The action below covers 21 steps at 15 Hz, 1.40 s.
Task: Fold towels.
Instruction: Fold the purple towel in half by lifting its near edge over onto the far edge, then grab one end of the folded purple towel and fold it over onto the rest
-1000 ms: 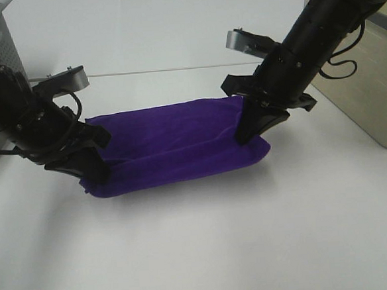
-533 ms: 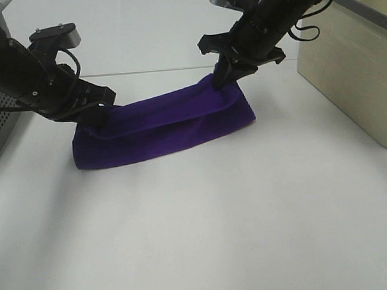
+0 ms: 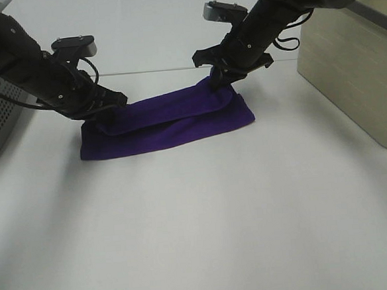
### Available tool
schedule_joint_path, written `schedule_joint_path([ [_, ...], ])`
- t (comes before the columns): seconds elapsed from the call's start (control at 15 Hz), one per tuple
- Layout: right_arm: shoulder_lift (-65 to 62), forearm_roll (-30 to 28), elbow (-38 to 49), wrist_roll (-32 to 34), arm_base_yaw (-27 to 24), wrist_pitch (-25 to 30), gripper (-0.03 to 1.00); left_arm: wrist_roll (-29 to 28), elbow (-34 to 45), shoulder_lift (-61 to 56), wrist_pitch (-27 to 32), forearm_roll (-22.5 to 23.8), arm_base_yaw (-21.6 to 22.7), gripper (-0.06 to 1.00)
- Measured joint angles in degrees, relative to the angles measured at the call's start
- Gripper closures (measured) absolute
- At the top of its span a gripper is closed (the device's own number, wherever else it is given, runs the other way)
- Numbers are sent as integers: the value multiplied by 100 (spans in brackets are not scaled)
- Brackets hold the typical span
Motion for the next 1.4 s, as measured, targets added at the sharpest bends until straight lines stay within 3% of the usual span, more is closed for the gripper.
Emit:
schedule_joint_path([
  [0.27, 115, 6, -23, 6, 0, -109, 89, 0, -281, 229, 0, -6, 92, 91],
  [0.53, 115, -80, -23, 6, 0, -120, 27, -149, -327, 252, 178, -6, 160, 33],
  [0.67, 57, -487, -23, 6, 0, 252, 11, -361, -413, 252, 762, 17, 223, 13],
  [0.87, -447, -1089, -23, 6, 0, 951, 8, -940, -968, 258, 1885, 487, 252, 10],
  [1.13, -1020, -1129, -34, 11, 0, 2074, 8, -1581, -1788, 269, 2773, 1272, 435, 9],
  [1.4, -1157, -1175, -34, 126, 0, 2286, 8, -1398, -1885, 670, 3289, 888, 1163, 9],
])
